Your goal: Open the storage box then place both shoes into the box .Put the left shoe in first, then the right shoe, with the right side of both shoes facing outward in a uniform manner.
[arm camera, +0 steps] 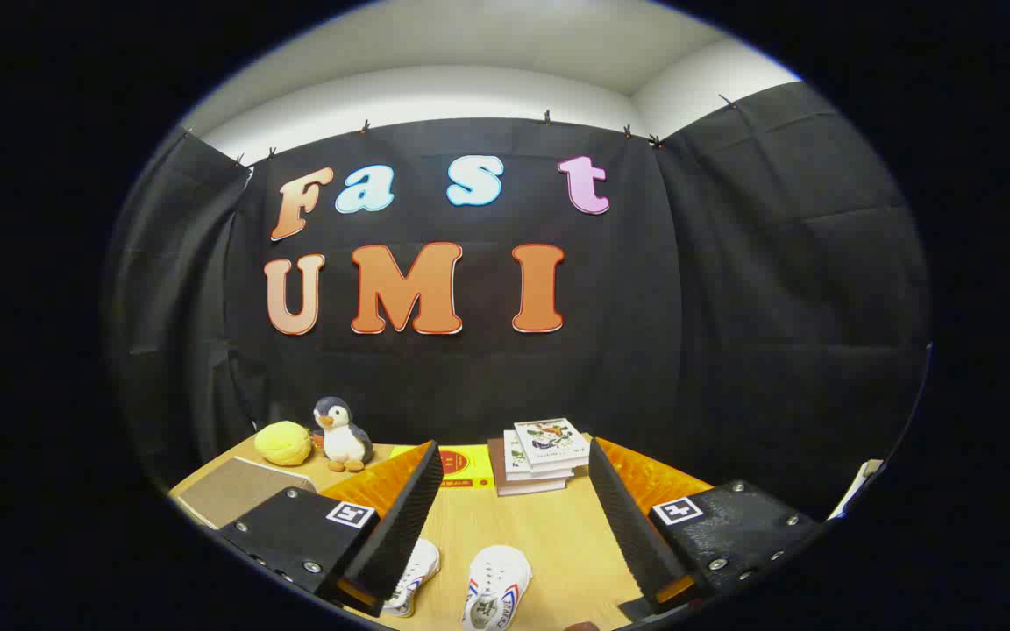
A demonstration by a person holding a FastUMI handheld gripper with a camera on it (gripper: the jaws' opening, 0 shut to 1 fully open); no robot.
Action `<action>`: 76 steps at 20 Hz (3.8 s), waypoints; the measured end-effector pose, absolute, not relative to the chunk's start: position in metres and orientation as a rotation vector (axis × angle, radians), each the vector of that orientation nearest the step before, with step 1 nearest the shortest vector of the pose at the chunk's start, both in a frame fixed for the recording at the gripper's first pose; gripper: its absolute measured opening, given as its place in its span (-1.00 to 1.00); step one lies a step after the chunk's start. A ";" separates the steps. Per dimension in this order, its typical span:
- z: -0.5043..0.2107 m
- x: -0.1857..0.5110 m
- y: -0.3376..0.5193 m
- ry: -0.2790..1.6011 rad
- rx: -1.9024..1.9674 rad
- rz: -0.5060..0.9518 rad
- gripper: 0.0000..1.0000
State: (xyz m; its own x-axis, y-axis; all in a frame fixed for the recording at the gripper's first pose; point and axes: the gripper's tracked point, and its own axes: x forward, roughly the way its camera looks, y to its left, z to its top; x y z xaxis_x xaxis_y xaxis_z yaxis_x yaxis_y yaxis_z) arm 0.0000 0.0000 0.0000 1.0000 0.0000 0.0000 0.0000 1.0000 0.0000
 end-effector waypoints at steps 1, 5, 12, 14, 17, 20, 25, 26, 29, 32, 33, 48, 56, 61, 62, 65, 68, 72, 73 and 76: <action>-0.003 -0.009 0.006 0.013 0.014 -0.007 0.98; -0.010 -0.043 0.028 0.034 0.023 -0.051 0.98; -0.014 -0.071 0.039 0.051 -0.020 -0.087 0.98; -0.014 -0.072 0.034 0.053 -0.010 -0.095 0.98; -0.013 -0.070 0.021 0.046 0.009 -0.111 0.98; -0.010 -0.062 0.011 0.045 0.016 -0.109 0.98; -0.014 -0.038 0.003 0.061 0.005 -0.059 0.99; -0.016 -0.032 0.003 0.068 0.010 -0.043 0.99; -0.029 -0.015 0.009 0.115 0.058 0.030 0.98; -0.046 -0.004 0.032 0.183 0.117 0.155 0.97; -0.053 0.002 0.037 0.208 0.133 0.187 0.97; -0.148 -0.014 0.202 0.739 0.847 0.807 0.97; -0.191 -0.034 0.263 0.934 0.841 0.919 0.97; -0.208 -0.037 0.283 1.008 0.853 0.949 0.96; -0.210 -0.039 0.287 1.024 0.871 0.955 0.97; -0.209 -0.043 0.290 1.049 0.921 0.970 0.96; -0.203 -0.041 0.288 1.051 0.982 0.992 0.93; -0.192 -0.037 0.273 1.030 1.126 0.992 0.88; -0.190 -0.035 0.269 1.021 1.171 0.984 0.78; -0.172 -0.025 0.262 0.970 1.297 0.979 0.09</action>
State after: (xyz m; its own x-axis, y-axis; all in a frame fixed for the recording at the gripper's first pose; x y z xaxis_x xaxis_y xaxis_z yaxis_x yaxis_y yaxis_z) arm -0.0249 0.2616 -0.1722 0.3019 0.9531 -0.0198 -0.0283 0.0297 0.9992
